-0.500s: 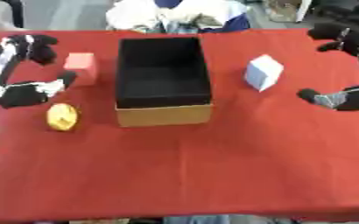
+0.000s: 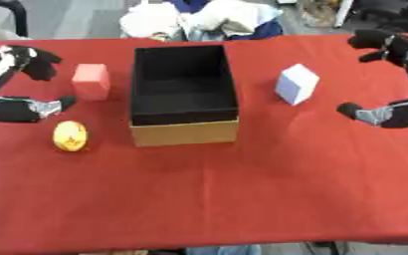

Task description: Pick up objects on the table and place them in the box.

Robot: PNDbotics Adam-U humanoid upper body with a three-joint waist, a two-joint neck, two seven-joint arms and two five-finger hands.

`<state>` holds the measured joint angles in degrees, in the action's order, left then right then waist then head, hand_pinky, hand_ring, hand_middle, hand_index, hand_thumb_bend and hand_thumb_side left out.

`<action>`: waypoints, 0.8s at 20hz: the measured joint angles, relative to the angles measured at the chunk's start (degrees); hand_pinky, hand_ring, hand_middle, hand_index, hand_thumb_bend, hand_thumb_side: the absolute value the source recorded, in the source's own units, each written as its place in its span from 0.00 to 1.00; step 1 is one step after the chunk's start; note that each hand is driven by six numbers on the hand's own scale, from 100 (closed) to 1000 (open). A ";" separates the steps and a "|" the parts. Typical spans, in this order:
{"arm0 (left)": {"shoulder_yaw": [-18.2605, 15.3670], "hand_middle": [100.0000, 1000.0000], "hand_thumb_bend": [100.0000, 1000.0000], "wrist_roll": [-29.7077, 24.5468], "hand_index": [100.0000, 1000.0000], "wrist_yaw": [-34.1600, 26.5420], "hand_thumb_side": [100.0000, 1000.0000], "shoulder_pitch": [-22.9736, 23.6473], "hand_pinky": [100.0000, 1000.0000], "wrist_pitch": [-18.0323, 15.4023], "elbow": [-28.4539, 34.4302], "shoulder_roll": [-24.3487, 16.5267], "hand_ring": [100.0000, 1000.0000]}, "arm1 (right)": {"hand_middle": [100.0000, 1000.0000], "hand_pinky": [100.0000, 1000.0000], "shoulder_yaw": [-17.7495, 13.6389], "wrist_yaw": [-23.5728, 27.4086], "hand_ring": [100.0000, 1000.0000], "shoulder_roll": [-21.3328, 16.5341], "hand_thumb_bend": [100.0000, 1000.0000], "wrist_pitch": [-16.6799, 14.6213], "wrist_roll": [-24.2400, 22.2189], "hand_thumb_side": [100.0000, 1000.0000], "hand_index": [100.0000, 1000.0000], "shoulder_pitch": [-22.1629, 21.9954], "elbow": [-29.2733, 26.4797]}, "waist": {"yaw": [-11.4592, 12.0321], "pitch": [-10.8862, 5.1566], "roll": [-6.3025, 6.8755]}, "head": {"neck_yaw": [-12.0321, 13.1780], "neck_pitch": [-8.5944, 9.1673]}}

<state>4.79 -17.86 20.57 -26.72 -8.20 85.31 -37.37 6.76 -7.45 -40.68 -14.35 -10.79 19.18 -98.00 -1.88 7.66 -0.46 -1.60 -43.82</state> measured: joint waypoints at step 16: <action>6.45 0.57 0.57 -4.57 0.71 9.49 0.37 -2.17 0.62 2.35 -8.03 -2.77 0.58 | 0.85 0.79 0.34 0.00 0.91 0.01 0.43 -0.11 -0.16 0.09 0.98 0.47 0.38 | -0.39 -0.30 0.14 | 0.20 0.00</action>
<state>11.24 -22.43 30.06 -28.88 -5.85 77.27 -40.14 7.10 -7.45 -40.66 -14.46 -10.95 19.64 -97.62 -2.27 7.36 -0.32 -1.40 -43.82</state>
